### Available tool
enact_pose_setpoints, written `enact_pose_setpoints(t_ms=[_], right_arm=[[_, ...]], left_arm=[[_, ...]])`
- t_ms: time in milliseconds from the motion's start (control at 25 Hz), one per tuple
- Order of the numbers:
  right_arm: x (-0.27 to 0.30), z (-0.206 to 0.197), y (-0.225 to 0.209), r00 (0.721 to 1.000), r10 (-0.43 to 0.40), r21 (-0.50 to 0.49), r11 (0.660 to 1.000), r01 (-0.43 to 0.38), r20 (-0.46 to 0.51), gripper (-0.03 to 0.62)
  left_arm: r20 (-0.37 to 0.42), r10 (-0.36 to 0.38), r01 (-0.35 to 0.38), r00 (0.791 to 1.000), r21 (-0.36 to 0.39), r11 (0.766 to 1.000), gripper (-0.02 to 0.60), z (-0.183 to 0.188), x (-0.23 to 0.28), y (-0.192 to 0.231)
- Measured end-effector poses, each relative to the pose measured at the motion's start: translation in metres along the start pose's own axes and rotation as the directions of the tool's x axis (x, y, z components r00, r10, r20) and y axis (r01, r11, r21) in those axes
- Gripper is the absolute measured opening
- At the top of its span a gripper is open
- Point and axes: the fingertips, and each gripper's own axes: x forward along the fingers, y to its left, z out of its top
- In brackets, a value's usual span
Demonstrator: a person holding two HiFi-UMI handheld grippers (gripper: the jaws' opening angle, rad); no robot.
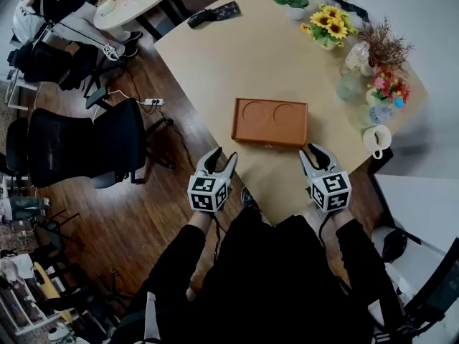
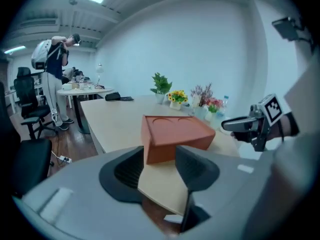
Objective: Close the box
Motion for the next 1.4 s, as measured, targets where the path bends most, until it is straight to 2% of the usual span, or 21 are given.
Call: enact_pose_setpoints(t_ms=[120,200,280,400,520,640,760,920,1040,1120,1240,1400], right_arm=[[-0.035,0.033,0.032,0.984,0.116,0.046,0.991,-0.123,0.137,0.1],[-0.054,0.045,0.051,0.967,0.156,0.021,0.986,-0.164,0.2,0.1],[-0.077,0.054,0.07,0.952,0.174,0.011,0.983,-0.182,0.251,0.097],[-0.124,0.071,0.1,0.927,0.182,-0.012,0.982,-0.188,0.328,0.097],[-0.166,0.093,0.138,0.897,0.153,-0.087,0.988,-0.129,0.414,0.076],[-0.193,0.108,0.185,0.871,0.113,-0.107,0.992,-0.07,0.478,0.024],[-0.211,0.114,0.224,0.866,0.112,-0.133,0.99,-0.054,0.487,0.014],[-0.223,0.113,0.258,0.873,0.155,-0.195,0.978,-0.07,0.462,0.014],[-0.225,0.115,0.276,0.863,0.207,-0.224,0.968,-0.112,0.461,0.014],[-0.228,0.12,0.284,0.852,0.248,-0.245,0.958,-0.147,0.46,0.014],[-0.233,0.128,0.283,0.831,0.292,-0.274,0.945,-0.177,0.473,0.014],[-0.238,0.131,0.269,0.816,0.307,-0.279,0.942,-0.186,0.49,0.014]], left_arm=[[0.079,-0.011,0.014,0.997,-0.042,0.999,0.179,0.013,-0.051,-0.044],[0.143,-0.025,0.025,0.989,0.004,1.0,0.179,0.024,-0.08,-0.076],[0.226,-0.064,0.045,0.972,0.088,0.995,0.179,0.039,-0.107,-0.11],[0.374,-0.164,0.089,0.913,0.211,0.973,0.179,0.073,-0.142,-0.16],[0.464,-0.252,0.132,0.849,0.275,0.952,0.179,0.102,-0.183,-0.188],[0.483,-0.319,0.176,0.816,0.317,0.932,0.179,0.102,-0.23,-0.193],[0.524,-0.341,0.206,0.78,0.298,0.932,0.178,0.093,-0.263,-0.191],[0.536,-0.335,0.213,0.775,0.277,0.937,0.178,0.078,-0.283,-0.187],[0.559,-0.298,0.161,0.773,0.282,0.946,0.178,0.08,-0.297,-0.184],[0.581,-0.257,0.127,0.773,0.255,0.958,0.178,0.085,-0.306,-0.183],[0.593,-0.23,0.113,0.771,0.229,0.967,0.178,0.09,-0.309,-0.19],[0.588,-0.237,0.122,0.773,0.228,0.966,0.178,0.097,-0.301,-0.202]])
